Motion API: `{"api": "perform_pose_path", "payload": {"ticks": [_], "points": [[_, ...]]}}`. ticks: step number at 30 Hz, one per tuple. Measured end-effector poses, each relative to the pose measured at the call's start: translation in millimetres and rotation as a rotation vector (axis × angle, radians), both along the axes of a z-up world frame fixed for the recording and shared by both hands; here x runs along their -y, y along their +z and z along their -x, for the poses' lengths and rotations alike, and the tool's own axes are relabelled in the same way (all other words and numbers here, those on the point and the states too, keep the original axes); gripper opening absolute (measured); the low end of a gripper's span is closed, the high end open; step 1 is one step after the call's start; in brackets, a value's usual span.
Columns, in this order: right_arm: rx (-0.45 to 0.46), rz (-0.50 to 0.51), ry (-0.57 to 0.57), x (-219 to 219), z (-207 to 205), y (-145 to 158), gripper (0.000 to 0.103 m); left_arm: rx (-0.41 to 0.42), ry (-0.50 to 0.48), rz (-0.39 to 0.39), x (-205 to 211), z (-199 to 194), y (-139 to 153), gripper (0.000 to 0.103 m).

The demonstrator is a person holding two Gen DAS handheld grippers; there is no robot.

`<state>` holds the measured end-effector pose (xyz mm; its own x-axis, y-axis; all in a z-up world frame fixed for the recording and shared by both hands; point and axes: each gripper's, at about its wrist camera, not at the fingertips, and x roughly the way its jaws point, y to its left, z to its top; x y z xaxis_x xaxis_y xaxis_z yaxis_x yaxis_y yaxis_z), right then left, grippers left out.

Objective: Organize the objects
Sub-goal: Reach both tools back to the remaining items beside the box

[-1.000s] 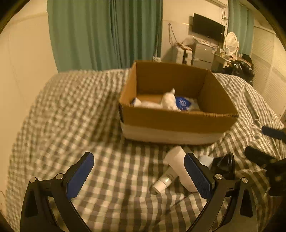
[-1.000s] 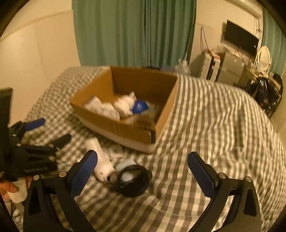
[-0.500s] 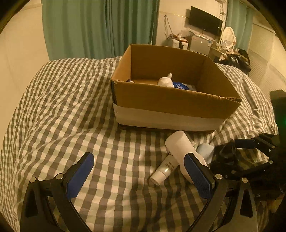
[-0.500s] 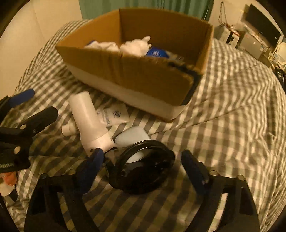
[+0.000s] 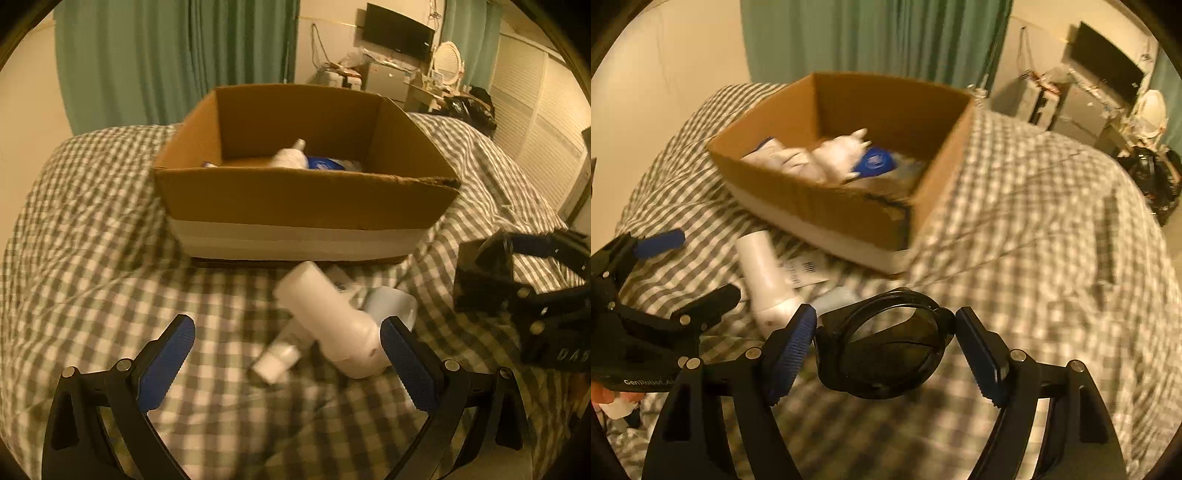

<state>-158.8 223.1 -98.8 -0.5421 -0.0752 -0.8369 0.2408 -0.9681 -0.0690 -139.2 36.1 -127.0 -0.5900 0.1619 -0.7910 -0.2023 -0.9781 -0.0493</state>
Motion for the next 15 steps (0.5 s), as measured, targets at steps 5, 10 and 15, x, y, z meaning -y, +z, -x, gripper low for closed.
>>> {"api": "perform_pose_path", "payload": {"ticks": [5,10,15], "points": [[-0.001,0.03,-0.026,-15,9,2,0.076,0.02,-0.015,0.012,-19,12,-10,0.099],[0.022,0.06,-0.009,-15,15,-5,0.064,0.065,-0.026,0.013,-31,26,-26,0.072],[0.029,0.073,0.003,-15,13,-7,0.064,0.081,-0.056,-0.026,-34,26,-29,0.053]]}}
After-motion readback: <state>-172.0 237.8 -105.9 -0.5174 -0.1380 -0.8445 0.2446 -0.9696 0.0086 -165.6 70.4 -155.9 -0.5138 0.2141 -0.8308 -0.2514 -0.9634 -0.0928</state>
